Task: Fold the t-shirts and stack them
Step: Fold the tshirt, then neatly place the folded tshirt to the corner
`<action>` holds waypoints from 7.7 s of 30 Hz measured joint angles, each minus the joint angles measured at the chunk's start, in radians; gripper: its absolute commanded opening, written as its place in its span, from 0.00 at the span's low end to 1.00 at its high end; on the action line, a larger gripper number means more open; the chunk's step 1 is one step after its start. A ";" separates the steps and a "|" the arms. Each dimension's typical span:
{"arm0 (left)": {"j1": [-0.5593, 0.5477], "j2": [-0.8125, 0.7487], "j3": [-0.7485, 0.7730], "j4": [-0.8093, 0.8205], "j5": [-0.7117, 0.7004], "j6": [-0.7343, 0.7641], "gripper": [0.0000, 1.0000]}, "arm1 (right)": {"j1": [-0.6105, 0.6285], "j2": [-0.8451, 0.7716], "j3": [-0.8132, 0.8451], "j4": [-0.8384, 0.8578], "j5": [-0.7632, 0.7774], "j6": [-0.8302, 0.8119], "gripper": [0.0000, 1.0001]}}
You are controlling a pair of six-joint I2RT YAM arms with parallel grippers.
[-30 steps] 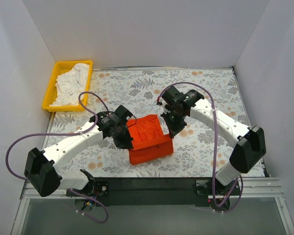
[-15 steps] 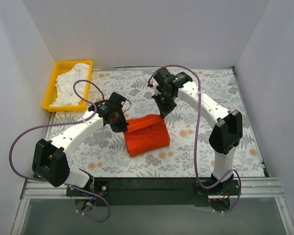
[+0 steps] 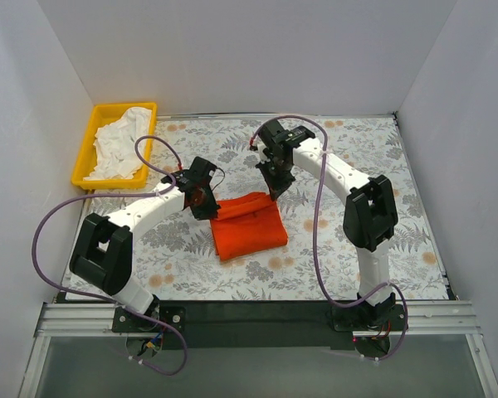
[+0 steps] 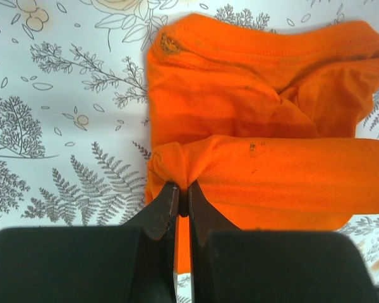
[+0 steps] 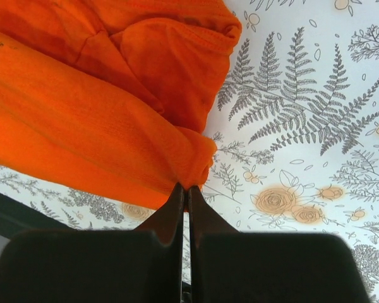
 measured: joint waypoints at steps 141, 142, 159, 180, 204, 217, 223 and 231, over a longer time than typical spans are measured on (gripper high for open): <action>0.081 -0.798 -0.433 0.107 0.011 -0.114 0.75 | 0.063 -0.145 -0.836 1.186 -0.667 0.429 0.41; 0.081 -0.815 -0.423 0.084 -0.003 -0.111 0.76 | 0.060 -0.177 -0.823 1.135 -0.631 0.400 0.43; 0.081 -1.128 -0.312 -0.043 -0.283 -0.002 0.90 | -0.026 -0.420 -0.829 0.644 -0.063 0.230 0.48; 0.082 -1.087 -0.319 -0.007 -0.270 0.052 0.89 | -0.047 -0.313 -0.848 0.674 -0.089 0.216 0.01; 0.056 -1.056 -0.342 0.072 -0.182 0.110 0.88 | -0.672 -0.412 -0.721 0.555 0.183 0.156 0.56; -0.017 -1.144 -0.319 0.014 -0.178 0.087 0.85 | -0.666 -0.901 -1.381 0.892 0.028 0.827 0.66; -0.054 -1.179 -0.291 -0.009 -0.179 0.087 0.85 | -0.665 -0.894 -1.479 1.074 0.015 0.978 0.63; -0.072 -1.191 -0.250 -0.031 -0.179 0.101 0.84 | -0.660 -0.847 -1.531 1.243 0.038 1.090 0.54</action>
